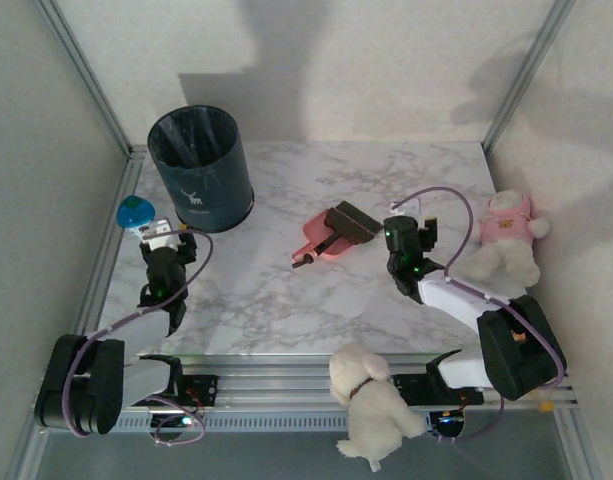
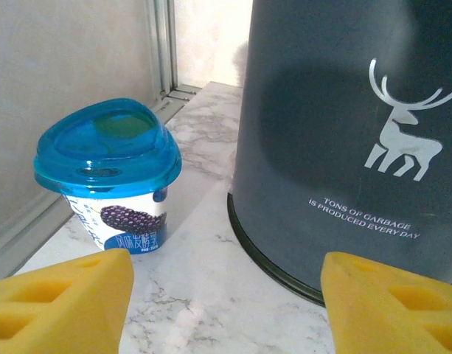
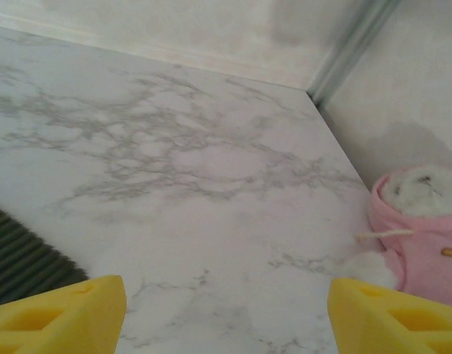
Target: Sweep away the paper scraps from the table
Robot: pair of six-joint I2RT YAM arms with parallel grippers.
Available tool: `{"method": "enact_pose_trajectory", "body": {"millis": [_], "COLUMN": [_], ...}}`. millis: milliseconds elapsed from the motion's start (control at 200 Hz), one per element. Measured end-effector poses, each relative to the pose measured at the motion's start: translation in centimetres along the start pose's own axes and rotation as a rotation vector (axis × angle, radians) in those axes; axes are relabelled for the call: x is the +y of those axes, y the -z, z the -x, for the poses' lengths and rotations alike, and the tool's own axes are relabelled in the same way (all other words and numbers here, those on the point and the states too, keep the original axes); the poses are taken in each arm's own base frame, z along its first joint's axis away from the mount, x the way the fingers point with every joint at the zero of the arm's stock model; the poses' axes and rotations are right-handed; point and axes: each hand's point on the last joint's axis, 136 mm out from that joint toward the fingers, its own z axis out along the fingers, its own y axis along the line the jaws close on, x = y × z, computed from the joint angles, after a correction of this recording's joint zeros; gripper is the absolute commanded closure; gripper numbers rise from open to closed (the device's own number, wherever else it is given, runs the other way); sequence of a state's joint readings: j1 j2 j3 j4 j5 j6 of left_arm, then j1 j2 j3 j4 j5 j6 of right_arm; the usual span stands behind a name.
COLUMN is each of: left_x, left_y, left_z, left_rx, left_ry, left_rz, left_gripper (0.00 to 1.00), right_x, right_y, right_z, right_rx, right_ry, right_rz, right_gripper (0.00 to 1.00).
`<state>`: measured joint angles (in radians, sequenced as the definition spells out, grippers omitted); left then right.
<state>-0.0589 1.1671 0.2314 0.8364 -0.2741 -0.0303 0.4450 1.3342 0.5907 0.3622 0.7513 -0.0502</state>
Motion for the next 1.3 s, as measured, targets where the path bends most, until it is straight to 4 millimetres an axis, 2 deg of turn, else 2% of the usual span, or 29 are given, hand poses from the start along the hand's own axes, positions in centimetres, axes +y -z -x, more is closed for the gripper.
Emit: {"method": "enact_pose_trajectory", "body": {"millis": [215,305,491,741,941,1056,1202,1297], "left_x": [0.0,-0.1,-1.1,-2.0,-2.5,-2.7,-2.7,-2.7], "left_y": [-1.0,-1.3,-1.7,-2.0,-2.0,-2.0,-1.9,-1.9], "left_z": [-1.0,-1.5,-1.0,-1.7,-1.6,-2.4,-2.6,-2.5], "left_rx": [-0.002,0.004,-0.034,-0.028,-0.045,-0.031,-0.028,-0.034], "left_ry": [0.039,0.048,0.056,0.049,0.042,0.031,0.025,0.024], "left_rz": [-0.076,-0.105,-0.178,-0.241,-0.272,-0.286,-0.289,-0.288], "left_gripper": [0.31,0.30,0.31,0.30,0.30,0.29,0.24,0.17], "right_x": [-2.3,-2.6,-2.5,-2.5,-2.1,-2.1,-2.0,-1.5], "right_y": [-1.5,-1.7,-1.7,-2.2,-2.8,-3.1,-3.8,-4.1], "right_z": [-3.6,-5.0,-6.2,-5.1,-5.4,-5.4,-5.5,-6.1], "right_rx": [0.079,0.093,0.070,0.009,0.009,0.000,-0.013,-0.004], "right_ry": [-0.067,-0.097,-0.156,-0.210,-0.210,-0.207,-0.214,-0.209], "right_rz": [0.002,0.030,0.096,0.143,0.167,0.179,0.189,0.205], "right_gripper": [0.26,0.26,0.26,0.26,0.26,0.26,0.26,0.26]}}
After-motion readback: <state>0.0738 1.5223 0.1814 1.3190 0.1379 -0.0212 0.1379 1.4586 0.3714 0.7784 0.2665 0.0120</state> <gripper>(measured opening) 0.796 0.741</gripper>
